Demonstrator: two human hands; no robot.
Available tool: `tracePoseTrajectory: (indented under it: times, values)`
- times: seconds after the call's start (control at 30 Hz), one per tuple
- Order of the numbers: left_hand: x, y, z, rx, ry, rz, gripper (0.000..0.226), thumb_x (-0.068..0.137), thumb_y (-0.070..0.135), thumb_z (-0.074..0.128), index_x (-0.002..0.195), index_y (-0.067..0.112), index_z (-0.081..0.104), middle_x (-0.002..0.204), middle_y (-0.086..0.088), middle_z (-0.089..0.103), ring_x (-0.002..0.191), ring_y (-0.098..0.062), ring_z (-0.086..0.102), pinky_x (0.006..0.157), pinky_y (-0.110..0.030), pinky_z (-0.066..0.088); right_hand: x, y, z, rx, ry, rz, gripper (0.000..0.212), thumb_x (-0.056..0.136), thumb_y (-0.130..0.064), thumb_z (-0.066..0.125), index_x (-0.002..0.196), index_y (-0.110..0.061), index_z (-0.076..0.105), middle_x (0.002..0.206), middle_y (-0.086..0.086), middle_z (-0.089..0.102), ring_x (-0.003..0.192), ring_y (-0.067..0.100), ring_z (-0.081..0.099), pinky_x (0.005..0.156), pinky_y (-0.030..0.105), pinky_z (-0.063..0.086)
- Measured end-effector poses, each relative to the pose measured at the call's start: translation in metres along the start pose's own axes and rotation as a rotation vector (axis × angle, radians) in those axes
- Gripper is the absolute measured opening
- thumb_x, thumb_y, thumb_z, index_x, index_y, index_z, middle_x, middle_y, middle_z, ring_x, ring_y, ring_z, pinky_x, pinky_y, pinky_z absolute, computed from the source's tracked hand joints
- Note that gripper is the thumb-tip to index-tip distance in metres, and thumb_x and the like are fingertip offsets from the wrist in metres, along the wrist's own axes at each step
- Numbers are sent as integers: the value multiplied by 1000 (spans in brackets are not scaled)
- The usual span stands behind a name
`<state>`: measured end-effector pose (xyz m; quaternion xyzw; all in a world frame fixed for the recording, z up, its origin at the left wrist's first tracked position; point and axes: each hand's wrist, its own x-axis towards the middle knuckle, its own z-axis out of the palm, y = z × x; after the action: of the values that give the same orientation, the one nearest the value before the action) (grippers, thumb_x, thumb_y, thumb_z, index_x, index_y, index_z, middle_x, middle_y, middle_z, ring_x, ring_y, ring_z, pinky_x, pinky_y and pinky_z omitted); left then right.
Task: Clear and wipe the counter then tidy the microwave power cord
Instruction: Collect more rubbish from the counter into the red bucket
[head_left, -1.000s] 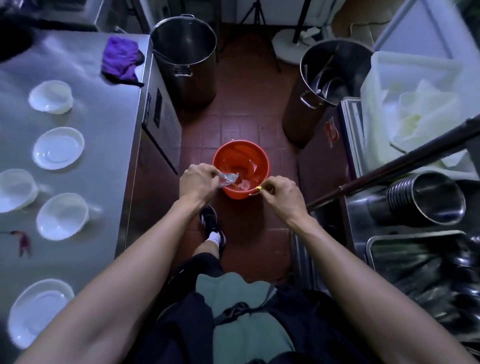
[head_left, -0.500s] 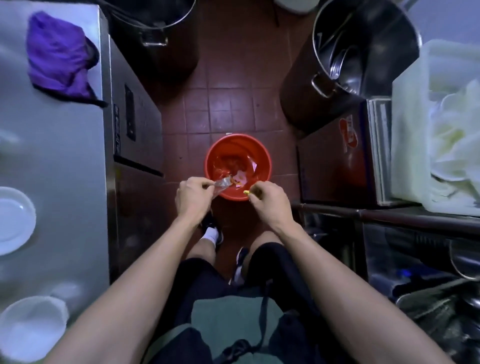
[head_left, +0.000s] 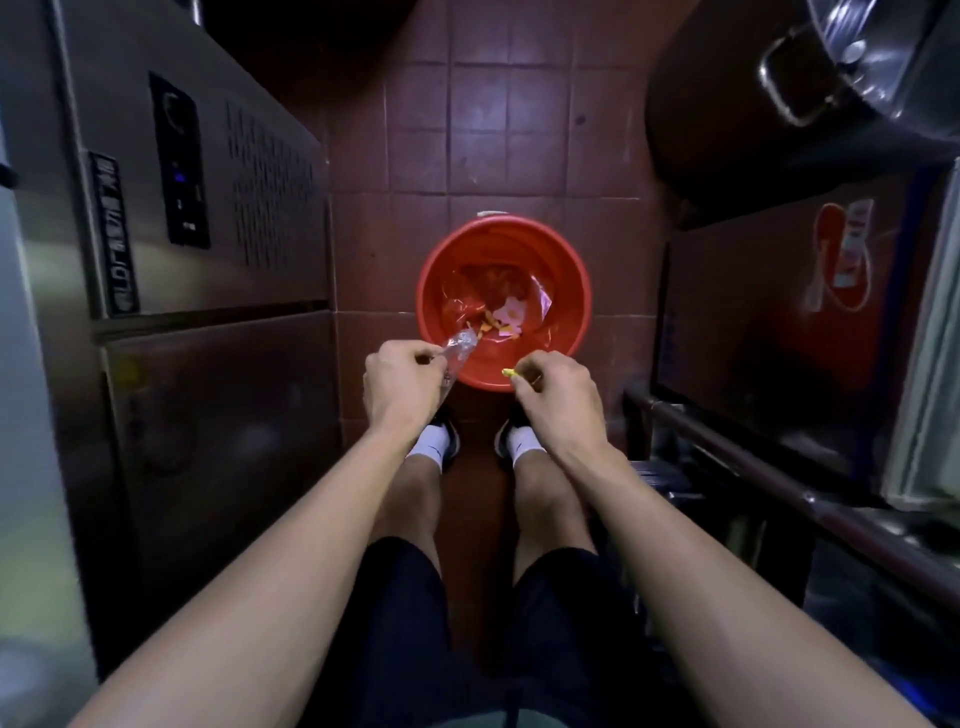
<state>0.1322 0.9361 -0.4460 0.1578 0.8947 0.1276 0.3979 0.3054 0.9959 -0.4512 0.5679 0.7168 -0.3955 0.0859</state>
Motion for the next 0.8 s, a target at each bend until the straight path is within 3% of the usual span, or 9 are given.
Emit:
tracePoseTrajectory:
  times: [0.3,0.47,0.63,0.8]
  values:
    - [87,-12,88,28,-23,-41,10,83,29,69,84,30,79,87,5,77,89,-18,71,87,-28,55,92,51,47,-84,-47,-57,10,93,-29,62,96,-21,67,95,-2,64,92,20,58,75,35,49]
    - [142,-22,133,39,-43,-34,11,81,29,71,87,34,79,98,9,76,98,-21,69,92,-32,55,132,80,87,-53,-62,-7,9,93,-26,62,97,-21,67,95,-3,63,91,19,59,77,37,51]
    - [191,-31,176,16,-62,8,6,82,27,74,83,29,79,90,11,76,86,-16,71,83,-34,59,170,104,123,-139,-116,-55,13,94,-27,60,103,-19,66,99,0,63,96,24,59,77,36,48]
    - [228,-46,208,8,-81,12,4,83,25,75,85,26,79,92,10,76,88,-13,70,87,-28,56,200,122,152,-119,-89,-8,13,94,-26,59,104,-20,66,103,0,64,96,26,60,76,35,46]
